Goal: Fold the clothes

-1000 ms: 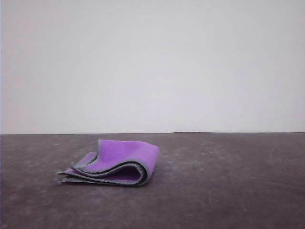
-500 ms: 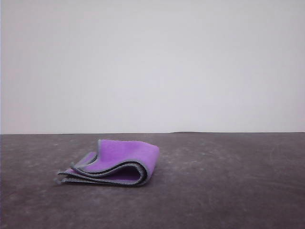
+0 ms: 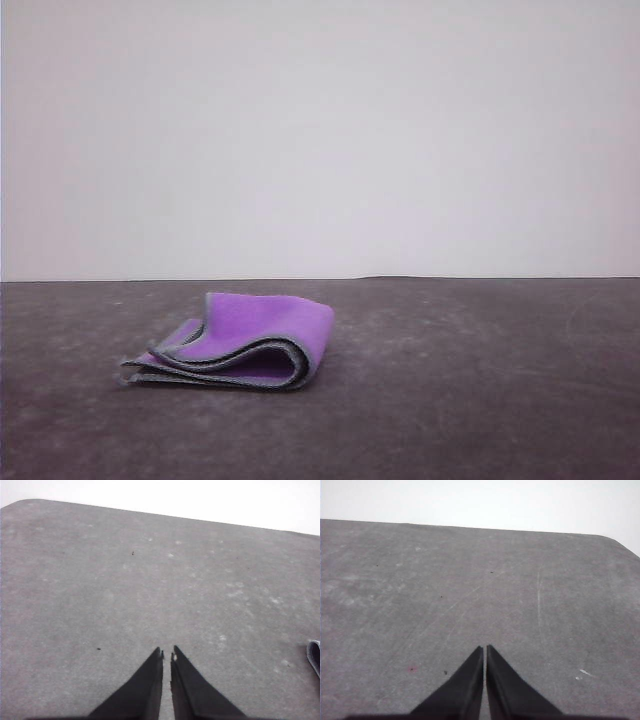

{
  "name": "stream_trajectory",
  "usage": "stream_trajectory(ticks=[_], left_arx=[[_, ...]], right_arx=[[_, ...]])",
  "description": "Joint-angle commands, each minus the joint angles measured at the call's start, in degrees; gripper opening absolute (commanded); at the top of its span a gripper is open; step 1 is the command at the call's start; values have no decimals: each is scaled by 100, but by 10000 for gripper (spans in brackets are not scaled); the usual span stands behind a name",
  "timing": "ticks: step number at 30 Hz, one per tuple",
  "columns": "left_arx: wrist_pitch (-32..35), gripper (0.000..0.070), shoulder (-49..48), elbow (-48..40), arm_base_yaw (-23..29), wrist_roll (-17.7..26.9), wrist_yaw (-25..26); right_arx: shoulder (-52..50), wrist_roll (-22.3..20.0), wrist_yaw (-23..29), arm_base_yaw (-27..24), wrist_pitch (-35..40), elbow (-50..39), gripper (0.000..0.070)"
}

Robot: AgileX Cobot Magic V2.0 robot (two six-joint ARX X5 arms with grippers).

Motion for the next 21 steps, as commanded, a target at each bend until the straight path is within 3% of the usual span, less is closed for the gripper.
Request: stream_trajectory(ticks=[1, 21], left_arx=[[-56, 17, -4, -94, 0, -2, -13], [-56, 17, -4, -94, 0, -2, -13]], right_arx=[[-11, 61, 7, 4, 82, -28, 3], [-11, 61, 7, 4, 83, -28, 3]])
